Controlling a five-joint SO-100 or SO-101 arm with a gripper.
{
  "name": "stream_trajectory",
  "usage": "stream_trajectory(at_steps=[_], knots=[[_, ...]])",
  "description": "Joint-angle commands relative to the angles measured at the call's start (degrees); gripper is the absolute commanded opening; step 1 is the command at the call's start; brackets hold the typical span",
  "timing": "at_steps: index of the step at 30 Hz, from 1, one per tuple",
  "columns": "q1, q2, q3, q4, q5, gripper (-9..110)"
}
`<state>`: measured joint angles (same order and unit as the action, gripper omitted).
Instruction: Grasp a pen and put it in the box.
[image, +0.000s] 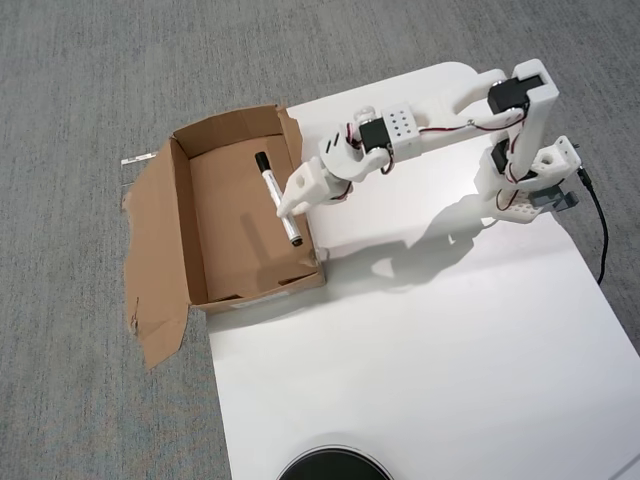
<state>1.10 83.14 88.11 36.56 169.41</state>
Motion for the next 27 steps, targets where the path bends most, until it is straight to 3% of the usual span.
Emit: stream_trajectory(at_steps=[1,7,21,27], knots=[[0.57,0.18,-1.36,-0.62,-2.33,6],[0.48,0.18,-1.27,-0.62,-3.47,13],[-0.4,1.41,-1.27,-0.53,-3.74,13],[0.04,8.0,-0.92,-0.53,-12.96,13]])
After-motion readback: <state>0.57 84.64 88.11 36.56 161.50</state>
